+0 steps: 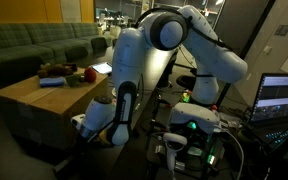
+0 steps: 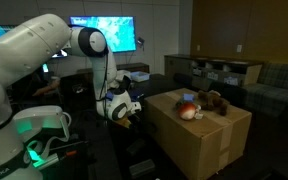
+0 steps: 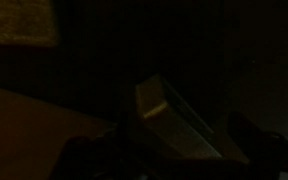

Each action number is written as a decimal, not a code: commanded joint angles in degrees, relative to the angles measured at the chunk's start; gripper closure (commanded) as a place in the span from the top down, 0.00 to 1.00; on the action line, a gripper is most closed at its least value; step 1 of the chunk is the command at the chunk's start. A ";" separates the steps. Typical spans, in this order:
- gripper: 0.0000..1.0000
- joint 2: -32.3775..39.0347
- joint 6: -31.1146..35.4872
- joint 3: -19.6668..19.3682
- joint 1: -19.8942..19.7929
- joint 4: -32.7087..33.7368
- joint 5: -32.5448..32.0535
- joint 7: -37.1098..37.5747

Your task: Place the plastic and the towel from the box onto the table. Move the brown and red toys onto the box. Transfer the black object on the right of the box to the table. Put the blue object from the table onto the box. Pick up the black object from the box and position it on the table. Lastly, take the black object from the left side of the table and place it on the box.

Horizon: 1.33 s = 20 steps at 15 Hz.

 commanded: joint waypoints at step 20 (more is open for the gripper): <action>0.07 -7.78 -0.52 0.18 0.03 -9.30 -1.01 -3.46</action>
